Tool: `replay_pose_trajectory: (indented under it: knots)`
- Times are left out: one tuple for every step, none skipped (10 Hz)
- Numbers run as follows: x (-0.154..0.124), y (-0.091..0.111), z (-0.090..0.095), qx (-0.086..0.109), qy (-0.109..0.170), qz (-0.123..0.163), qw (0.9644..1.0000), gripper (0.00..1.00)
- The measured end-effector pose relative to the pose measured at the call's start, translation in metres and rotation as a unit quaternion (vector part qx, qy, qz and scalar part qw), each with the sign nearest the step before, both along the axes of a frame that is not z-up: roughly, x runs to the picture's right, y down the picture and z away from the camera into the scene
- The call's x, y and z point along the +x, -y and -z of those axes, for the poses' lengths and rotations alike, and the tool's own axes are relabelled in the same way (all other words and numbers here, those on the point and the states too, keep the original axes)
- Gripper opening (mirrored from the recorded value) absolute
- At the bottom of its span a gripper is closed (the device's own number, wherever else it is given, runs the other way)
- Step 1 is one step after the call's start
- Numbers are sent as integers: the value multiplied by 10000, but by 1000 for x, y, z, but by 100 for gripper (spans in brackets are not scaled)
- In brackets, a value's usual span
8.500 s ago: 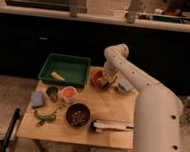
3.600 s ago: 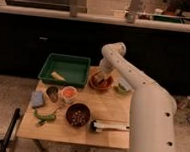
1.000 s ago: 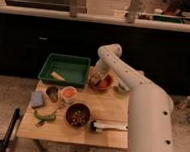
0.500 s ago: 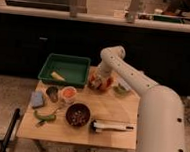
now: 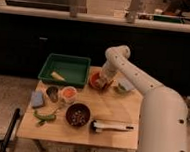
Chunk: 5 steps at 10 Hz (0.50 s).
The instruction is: Wipe red bowl with eraser
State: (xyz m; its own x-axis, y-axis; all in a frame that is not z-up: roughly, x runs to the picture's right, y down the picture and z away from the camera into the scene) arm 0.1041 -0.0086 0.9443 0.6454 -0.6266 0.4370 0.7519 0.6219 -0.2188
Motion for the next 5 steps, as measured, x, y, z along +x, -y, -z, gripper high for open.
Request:
replay_pose_trajectory:
  knots:
    - [3,4,-3,29,-72,-74,9999,0]
    - [4,9,-6,76,-103,-182,9998,0]
    - [6,15,-11,139,-107,-329,9993,0]
    - [7,18,-14,162,-110,-394,9990,0]
    - [0,19,-17,164,-52,-425,9989,0]
